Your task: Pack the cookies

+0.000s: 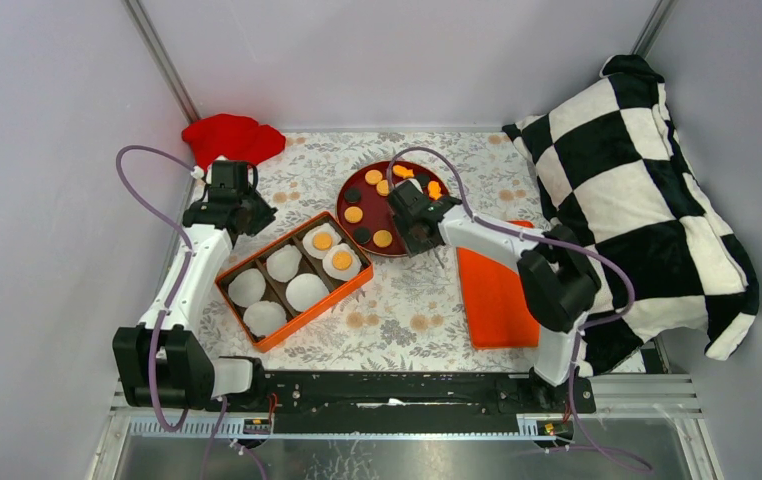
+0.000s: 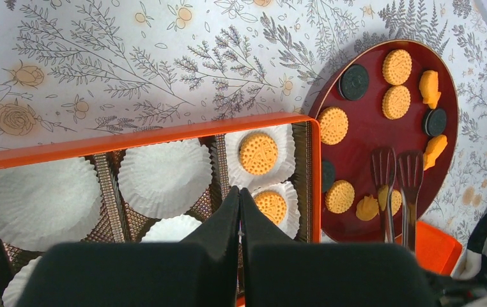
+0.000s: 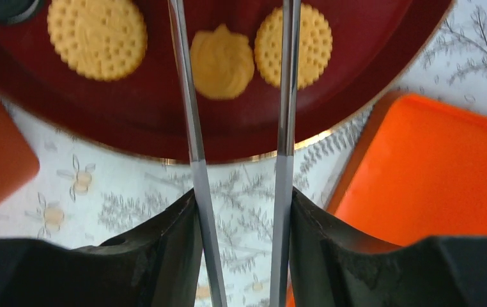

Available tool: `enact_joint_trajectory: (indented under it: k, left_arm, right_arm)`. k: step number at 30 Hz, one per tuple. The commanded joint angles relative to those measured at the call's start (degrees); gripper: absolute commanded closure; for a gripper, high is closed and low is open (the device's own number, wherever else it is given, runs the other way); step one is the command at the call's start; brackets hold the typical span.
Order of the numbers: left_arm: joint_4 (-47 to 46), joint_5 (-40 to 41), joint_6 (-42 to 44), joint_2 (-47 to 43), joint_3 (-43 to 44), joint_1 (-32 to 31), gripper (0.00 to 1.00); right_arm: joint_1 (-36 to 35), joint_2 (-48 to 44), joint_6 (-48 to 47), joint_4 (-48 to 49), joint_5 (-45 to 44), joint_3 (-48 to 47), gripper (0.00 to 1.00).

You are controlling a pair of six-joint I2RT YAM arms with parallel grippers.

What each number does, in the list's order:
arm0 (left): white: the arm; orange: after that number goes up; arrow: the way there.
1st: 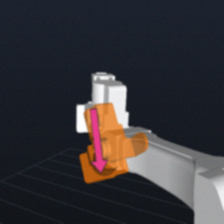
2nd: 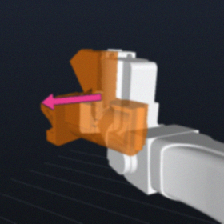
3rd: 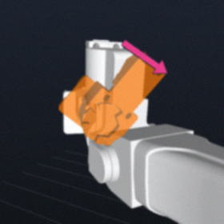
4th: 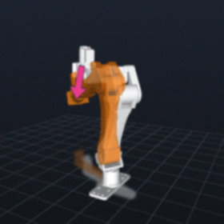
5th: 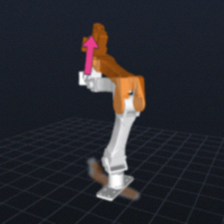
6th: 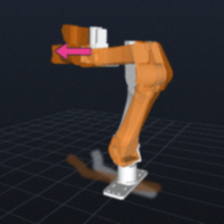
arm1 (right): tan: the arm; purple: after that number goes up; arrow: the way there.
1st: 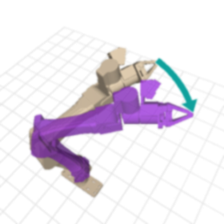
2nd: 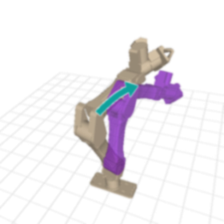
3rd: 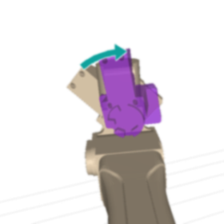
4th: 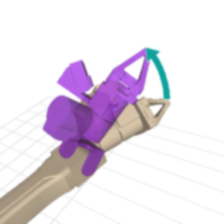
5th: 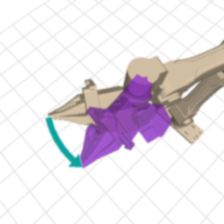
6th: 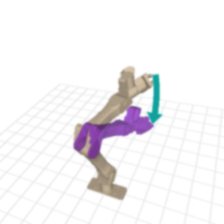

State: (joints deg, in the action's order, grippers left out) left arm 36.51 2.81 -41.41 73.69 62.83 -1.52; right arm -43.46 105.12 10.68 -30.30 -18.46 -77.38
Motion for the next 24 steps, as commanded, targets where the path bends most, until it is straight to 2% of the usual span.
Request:
enact_joint_trajectory:
  k: [1,14,19,24]
  left_arm:
    - [-2.0,1.0,0.4,0.0,1.4,-0.3,1.00]
    - [-1.1,1.6,0.6,-0.2,1.8,-0.3,1.00]
    - [-0.7,1.7,0.8,-0.6,1.9,-0.3,1.00]
    - [0.1,1.2,0.6,-1.0,3.3,-0.3,1.00]
  right_arm:
    - [1.9,4.4,-1.6,3.4,3.2,-7.1,0.49]
    - [5.5,16.0,-2.0,1.3,7.6,-21.0,0.50]
    - [6.1,16.2,-2.3,0.4,9.9,-21.7,0.81]
    - [6.1,11.8,-2.2,-1.4,9.6,-20.3,0.99]
